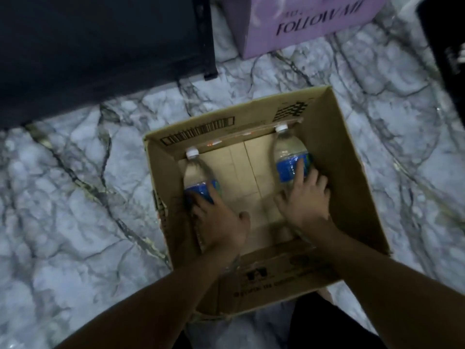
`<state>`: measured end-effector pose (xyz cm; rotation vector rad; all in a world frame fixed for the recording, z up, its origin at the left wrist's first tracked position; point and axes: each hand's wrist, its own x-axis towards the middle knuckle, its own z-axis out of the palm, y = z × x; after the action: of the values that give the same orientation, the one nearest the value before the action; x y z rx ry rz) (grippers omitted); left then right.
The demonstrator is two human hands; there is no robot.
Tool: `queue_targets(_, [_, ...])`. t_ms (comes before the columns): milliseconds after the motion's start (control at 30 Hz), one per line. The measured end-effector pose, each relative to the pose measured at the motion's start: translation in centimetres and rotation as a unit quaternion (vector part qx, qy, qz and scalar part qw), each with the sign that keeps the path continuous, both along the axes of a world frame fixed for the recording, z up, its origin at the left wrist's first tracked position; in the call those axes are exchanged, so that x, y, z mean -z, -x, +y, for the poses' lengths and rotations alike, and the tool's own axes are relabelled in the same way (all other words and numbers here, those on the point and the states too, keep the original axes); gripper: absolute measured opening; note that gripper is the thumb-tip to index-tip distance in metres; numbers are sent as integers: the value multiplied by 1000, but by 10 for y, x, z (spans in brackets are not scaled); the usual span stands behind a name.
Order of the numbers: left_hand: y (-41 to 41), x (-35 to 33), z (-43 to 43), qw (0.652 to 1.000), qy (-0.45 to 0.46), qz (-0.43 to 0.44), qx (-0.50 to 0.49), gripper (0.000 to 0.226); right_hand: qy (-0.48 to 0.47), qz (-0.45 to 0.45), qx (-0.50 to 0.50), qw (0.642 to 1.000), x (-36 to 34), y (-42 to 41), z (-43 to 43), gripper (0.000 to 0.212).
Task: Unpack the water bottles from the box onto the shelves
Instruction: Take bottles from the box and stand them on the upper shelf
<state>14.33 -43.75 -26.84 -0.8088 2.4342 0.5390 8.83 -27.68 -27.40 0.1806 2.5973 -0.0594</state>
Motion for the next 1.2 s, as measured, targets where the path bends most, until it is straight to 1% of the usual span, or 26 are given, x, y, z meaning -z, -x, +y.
queue_targets(100, [-1,0,6,991,-21,85,101,110,13,96,-33,995,10,9,2,91])
queue_targets(167, [7,4,1,986,-33,104,128,110,48,119,-57,990,16,21,8,80])
queue_targets(200, [12,9,-3,988,-29,106,112,111,59,114,-54,990,20,27,10,77])
queue_targets(233, [18,14,-9,991,-32,103,80,113,67,104,-39,992,25,32,9,80])
queue_targets(267, [24,21,-13,993,-57,93,34,117,86,89,-8,992,30,35,6,87])
queue_targets(333, [33,38,-12,984,-154,63,-68,125,140,62,89,984,40,35,0,102])
queue_targets(367, [36,46,-6,974,-194,51,-104,123,157,62,126,977,45,33,-1,106])
queue_targets(433, [40,54,11,963,-222,74,-132,108,168,78,162,969,50,32,-2,115])
queue_targets(467, [40,56,19,959,-226,97,-138,108,168,79,170,968,51,35,0,121])
queue_targets(500, [40,57,26,957,-229,109,-141,115,165,75,173,968,52,37,1,126])
queue_targets(533, [40,58,30,958,-227,107,-139,124,164,69,173,969,53,40,2,127])
queue_targets(567, [39,60,33,960,-224,106,-133,131,158,62,169,971,52,41,1,119])
queue_targets(633, [37,63,33,962,-222,104,-122,138,158,56,160,973,49,42,-1,87])
queue_targets(667, [34,61,32,963,-221,104,-115,141,173,58,161,970,46,39,-1,74])
queue_targets(733, [35,60,31,965,-219,94,-106,146,198,66,173,963,46,33,1,61])
queue_targets(800, [37,59,31,967,-222,80,-100,146,206,75,189,957,50,27,7,61])
queue_targets(900, [30,54,31,967,-231,73,-76,135,218,82,222,947,52,14,19,63])
queue_targets(967, [24,51,32,968,-236,74,-51,131,237,72,236,940,54,6,31,63])
queue_targets(1033, [19,47,31,969,-232,77,-29,127,253,46,216,942,55,3,42,61])
queue_targets(1100, [14,43,27,969,-230,89,-31,122,264,25,182,947,53,3,47,60])
queue_targets(1200, [3,36,19,970,-215,98,-49,121,271,14,115,956,49,4,37,72])
